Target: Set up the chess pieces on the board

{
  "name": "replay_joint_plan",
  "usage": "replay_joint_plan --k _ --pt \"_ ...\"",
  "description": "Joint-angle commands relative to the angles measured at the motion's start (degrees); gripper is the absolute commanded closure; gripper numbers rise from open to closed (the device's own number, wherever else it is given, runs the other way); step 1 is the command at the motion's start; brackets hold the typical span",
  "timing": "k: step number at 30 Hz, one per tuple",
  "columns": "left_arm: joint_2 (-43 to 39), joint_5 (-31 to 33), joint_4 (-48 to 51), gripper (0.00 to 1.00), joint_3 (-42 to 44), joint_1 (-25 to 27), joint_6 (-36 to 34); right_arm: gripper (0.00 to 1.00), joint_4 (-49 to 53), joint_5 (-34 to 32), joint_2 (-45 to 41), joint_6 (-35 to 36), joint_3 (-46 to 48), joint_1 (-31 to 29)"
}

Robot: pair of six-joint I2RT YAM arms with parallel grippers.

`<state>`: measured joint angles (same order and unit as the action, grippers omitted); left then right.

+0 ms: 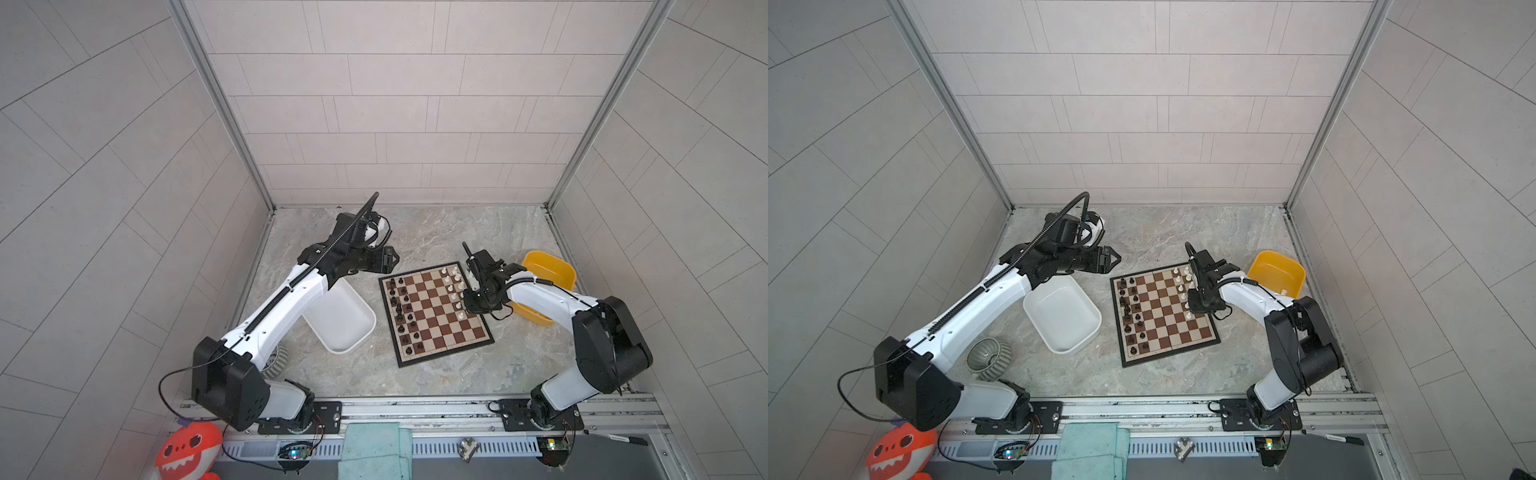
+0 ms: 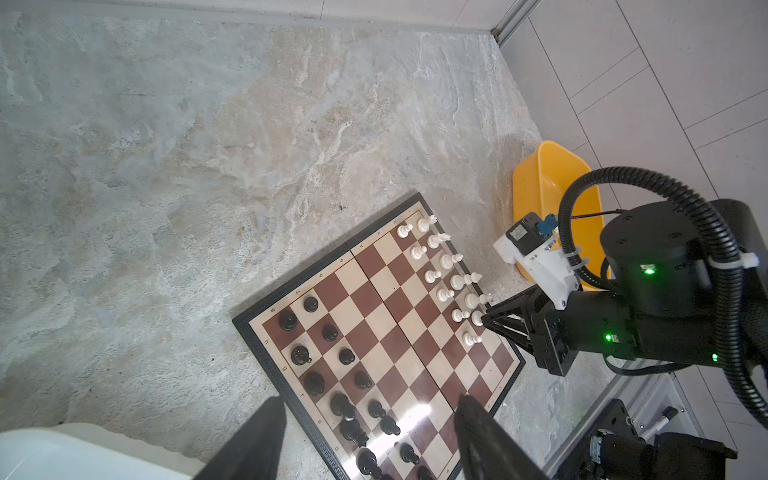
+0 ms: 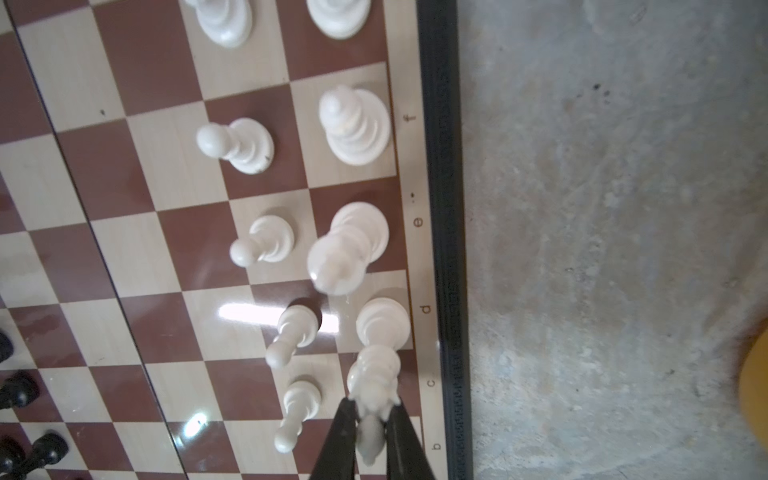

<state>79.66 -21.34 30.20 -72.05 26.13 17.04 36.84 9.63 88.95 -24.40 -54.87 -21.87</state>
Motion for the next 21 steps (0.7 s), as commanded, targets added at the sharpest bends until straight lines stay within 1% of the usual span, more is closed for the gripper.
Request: replay_joint_plan --k 1,6,15,21 --pt "-1.2 0.4 -1.2 0.29 0.9 -0.2 0.0 0.88 1.0 -1.5 -0.2 0.3 -0.3 -0.4" --pt "-1.0 0.2 -1.6 0.29 1.3 -0.2 0.2 0.92 1.3 -1.3 -0.8 0.4 0.4 -0.4" --pt "-0.9 -0.2 -2.2 0.29 1.9 -0.2 0.6 0.95 2.7 -1.7 -2.5 0.8 1.1 -0.3" --pt "-0.8 -0.5 -2.5 0.29 2.2 -0.2 0.8 0.95 2.5 -1.5 -2.6 0.9 1.1 -0.4"
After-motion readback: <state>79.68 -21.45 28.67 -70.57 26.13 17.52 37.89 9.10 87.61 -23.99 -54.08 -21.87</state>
